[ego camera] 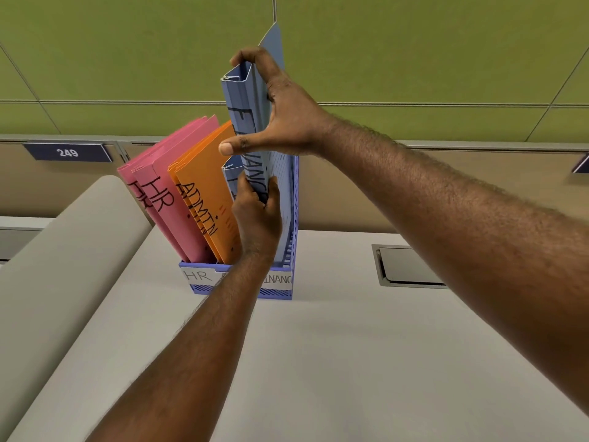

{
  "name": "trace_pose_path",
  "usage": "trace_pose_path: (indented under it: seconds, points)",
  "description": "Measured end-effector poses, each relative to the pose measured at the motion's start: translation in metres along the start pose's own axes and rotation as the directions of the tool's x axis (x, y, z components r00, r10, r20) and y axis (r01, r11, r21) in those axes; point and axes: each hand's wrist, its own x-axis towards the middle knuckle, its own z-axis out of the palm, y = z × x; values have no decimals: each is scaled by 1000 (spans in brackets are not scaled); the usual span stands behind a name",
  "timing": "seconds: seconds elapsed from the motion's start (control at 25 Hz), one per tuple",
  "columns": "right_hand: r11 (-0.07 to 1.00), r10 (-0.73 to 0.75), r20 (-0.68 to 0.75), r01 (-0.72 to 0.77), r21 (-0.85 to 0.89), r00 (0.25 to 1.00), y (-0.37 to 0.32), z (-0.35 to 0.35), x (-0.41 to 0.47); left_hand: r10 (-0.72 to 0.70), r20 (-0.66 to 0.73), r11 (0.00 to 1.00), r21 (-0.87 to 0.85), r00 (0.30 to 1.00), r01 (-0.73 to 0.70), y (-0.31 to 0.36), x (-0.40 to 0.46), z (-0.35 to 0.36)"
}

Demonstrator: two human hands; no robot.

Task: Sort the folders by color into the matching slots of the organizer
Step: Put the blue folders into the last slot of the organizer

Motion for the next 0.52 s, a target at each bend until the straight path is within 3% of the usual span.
trace_pose_path:
  seconds: [0.24, 0.52]
  points:
    - [998, 49, -27, -50, -29, 998, 16, 7, -3, -93, 42, 995, -40, 995, 95, -11, -6, 9]
    - [991, 132, -9, -132, 11, 991, 46, 21, -8, -98, 141, 995, -19, 985, 102, -23, -19, 11]
